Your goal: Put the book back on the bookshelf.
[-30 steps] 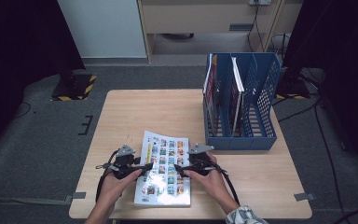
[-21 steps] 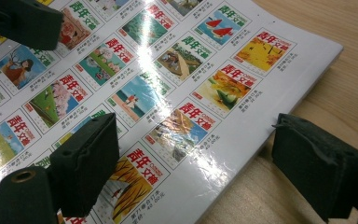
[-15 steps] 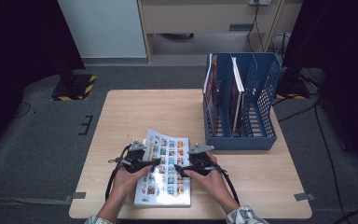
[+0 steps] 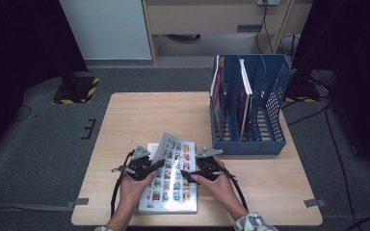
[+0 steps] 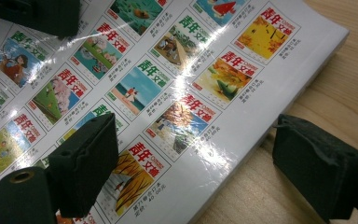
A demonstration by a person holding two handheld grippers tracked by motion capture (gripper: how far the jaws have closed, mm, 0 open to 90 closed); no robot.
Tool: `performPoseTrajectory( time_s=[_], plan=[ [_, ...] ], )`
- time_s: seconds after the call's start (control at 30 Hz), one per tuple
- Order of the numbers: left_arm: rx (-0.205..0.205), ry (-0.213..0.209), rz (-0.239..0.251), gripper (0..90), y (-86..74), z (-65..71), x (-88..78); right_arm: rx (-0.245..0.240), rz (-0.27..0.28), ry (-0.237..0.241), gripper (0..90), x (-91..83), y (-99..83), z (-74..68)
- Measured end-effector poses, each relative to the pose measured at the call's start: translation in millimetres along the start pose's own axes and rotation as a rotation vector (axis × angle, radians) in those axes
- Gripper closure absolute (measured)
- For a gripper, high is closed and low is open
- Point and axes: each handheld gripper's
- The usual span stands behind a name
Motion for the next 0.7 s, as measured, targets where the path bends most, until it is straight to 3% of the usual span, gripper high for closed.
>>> performPoseTrajectory(
  time_s=[0.2,0.4,0.7],
  plan=[
    [0.079,0.039,0.018,83.6,3.5,9.9,-5.9,0.007,-0.003,0.013,13.6,-0.6,-0.6,0.7],
    [0.098,0.042,0.039,83.7,6.2,13.6,-12.4,0.022,0.007,0.062,11.5,-1.5,-1.8,3.6],
    [0.078,0.015,0.078,83.8,7.0,12.7,-22.0,0.051,0.023,0.122,11.2,-1.2,-2.9,4.5]
  ],
)
Point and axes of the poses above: each handheld gripper's, and its own axes: x roughly forward along the jaws, y roughly out of its top, z roughly to its right, and after that the axes turned 12 degrees about -z, right-handed
